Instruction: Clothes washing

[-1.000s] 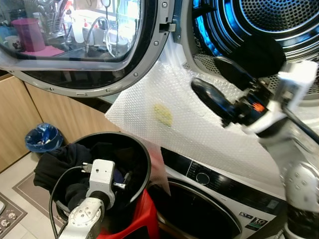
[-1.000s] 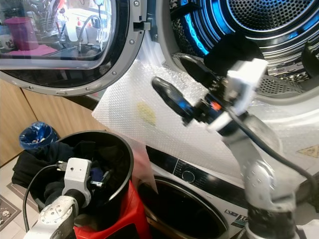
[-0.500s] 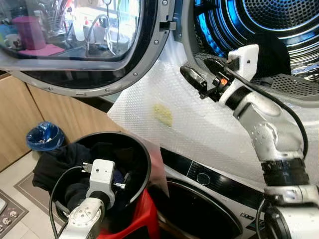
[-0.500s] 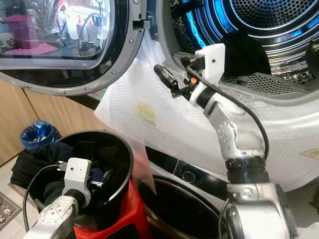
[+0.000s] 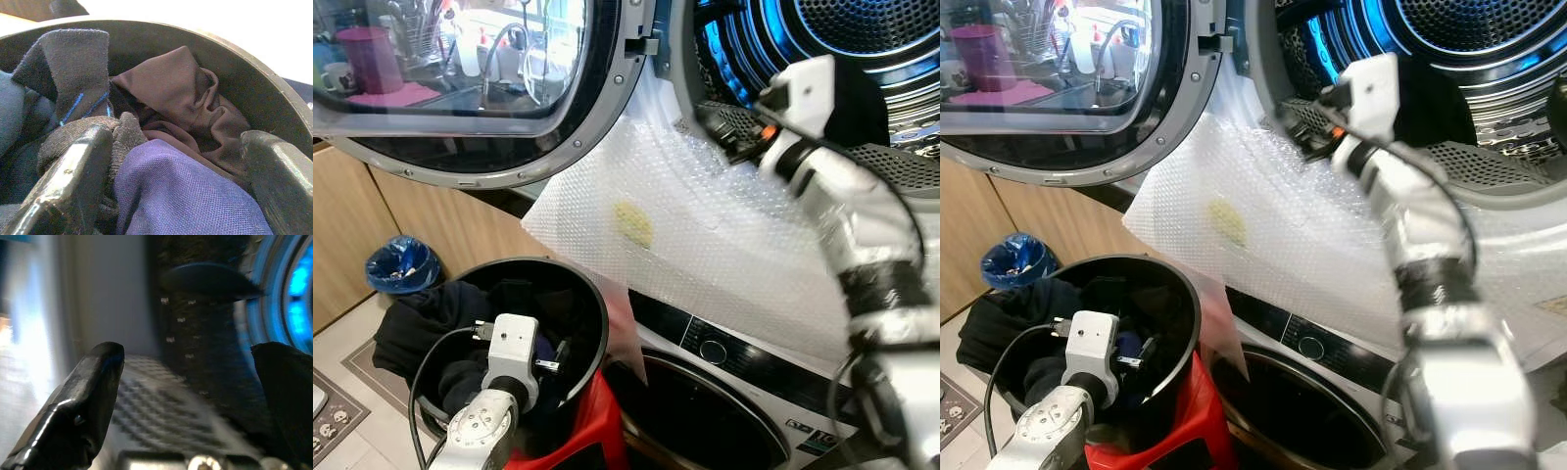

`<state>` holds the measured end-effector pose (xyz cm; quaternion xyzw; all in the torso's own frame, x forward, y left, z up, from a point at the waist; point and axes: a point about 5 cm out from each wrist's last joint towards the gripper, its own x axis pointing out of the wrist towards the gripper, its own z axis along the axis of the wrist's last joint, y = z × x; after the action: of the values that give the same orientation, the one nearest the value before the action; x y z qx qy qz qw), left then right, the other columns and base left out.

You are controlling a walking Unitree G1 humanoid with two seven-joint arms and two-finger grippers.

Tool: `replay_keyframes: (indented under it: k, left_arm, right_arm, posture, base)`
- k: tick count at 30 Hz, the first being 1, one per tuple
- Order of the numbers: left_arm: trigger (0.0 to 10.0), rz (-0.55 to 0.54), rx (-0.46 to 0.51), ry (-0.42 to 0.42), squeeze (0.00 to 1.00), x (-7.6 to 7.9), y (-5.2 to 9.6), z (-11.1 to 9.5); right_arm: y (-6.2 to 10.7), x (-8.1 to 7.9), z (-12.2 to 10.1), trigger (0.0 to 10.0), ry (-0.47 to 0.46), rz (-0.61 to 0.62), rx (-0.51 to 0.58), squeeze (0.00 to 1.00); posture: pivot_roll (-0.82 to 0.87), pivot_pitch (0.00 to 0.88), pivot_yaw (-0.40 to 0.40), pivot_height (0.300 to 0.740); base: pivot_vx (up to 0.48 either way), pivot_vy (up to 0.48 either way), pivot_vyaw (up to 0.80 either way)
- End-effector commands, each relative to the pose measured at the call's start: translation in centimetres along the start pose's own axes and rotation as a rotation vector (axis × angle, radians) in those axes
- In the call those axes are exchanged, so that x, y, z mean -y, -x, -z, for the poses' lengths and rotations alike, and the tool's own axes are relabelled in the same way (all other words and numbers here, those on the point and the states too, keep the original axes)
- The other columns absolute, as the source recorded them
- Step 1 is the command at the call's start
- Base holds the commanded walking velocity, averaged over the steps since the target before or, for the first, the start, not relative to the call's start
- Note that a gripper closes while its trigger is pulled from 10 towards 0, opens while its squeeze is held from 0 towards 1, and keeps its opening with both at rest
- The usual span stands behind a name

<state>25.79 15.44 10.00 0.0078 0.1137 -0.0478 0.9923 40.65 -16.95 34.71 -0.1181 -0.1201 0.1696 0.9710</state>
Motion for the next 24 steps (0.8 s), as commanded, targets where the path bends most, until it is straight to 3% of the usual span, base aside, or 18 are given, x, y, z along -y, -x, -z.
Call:
replay_keyframes:
  k: [1,4,8,11,12,14,17,20,23,24]
  left_arm:
    - [10.0,-0.007,-0.105,0.013,0.0,0.0,0.4,2.2]
    - [10.0,-0.008,-0.106,0.013,0.0,-0.1,0.4,2.2]
    - [10.0,-0.007,-0.11,0.011,0.0,0.0,0.4,2.2]
    - [10.0,-0.009,-0.112,0.009,0.0,0.0,0.4,2.2]
    - [10.0,-0.01,-0.112,0.009,0.0,0.0,0.4,2.2]
    - [10.0,-0.011,-0.112,0.009,0.0,0.0,0.4,2.2]
    - [10.0,-0.012,-0.113,0.01,0.0,0.0,0.4,2.2]
    - [10.0,-0.014,-0.114,0.011,0.0,0.1,0.5,2.3]
    - [10.0,-0.016,-0.114,0.012,0.0,0.1,0.5,2.3]
    - [10.0,-0.011,-0.113,0.005,0.0,0.1,0.5,2.3]
  right_arm:
    - [-0.1,0.6,0.1,10.0,0.07,0.043,-0.035,0.0]
    - [-0.2,1.4,-0.6,10.0,0.13,0.082,-0.043,0.0]
    - [-0.4,3.0,-1.9,10.0,0.394,0.193,-0.095,0.0]
    - [-0.1,4.4,-2.3,10.0,0.519,0.323,-0.126,0.0]
    - [0.5,5.6,-2.8,10.0,0.566,0.44,-0.119,0.0]
    - [0.7,6.0,-2.9,10.0,0.567,0.472,-0.112,0.0]
    - [1.5,7.4,-3.6,10.0,0.571,0.622,-0.072,0.0]
    - [1.8,7.7,-2.9,10.0,0.521,0.635,-0.057,0.0]
    - [2.2,8.1,-2.7,10.0,0.606,0.686,-0.052,0.0]
    - [2.8,8.7,-3.0,10.0,0.703,0.746,-0.031,0.0]
  posture:
    - [0.01,0.101,-0.05,0.74]
    - [0.01,0.102,-0.048,0.74]
    - [0.01,0.101,-0.047,0.74]
    - [0.01,0.102,-0.048,0.74]
    - [0.01,0.102,-0.05,0.74]
    - [0.01,0.102,-0.05,0.74]
    - [0.01,0.107,-0.05,0.74]
    - [0.01,0.108,-0.05,0.74]
    - [0.01,0.109,-0.048,0.74]
    - [0.0,0.109,-0.048,0.74]
  base:
    - [0.0,0.0,0.0]
    - [0.0,0.0,0.0]
    - [0.0,0.0,0.0]
    - [0.0,0.0,0.0]
    - [0.0,0.0,0.0]
    - [0.0,0.0,0.0]
    - [0.0,0.0,0.0]
    - [0.0,0.0,0.0]
    - [0.0,0.0,0.0]
    - [0.0,0.0,0.0]
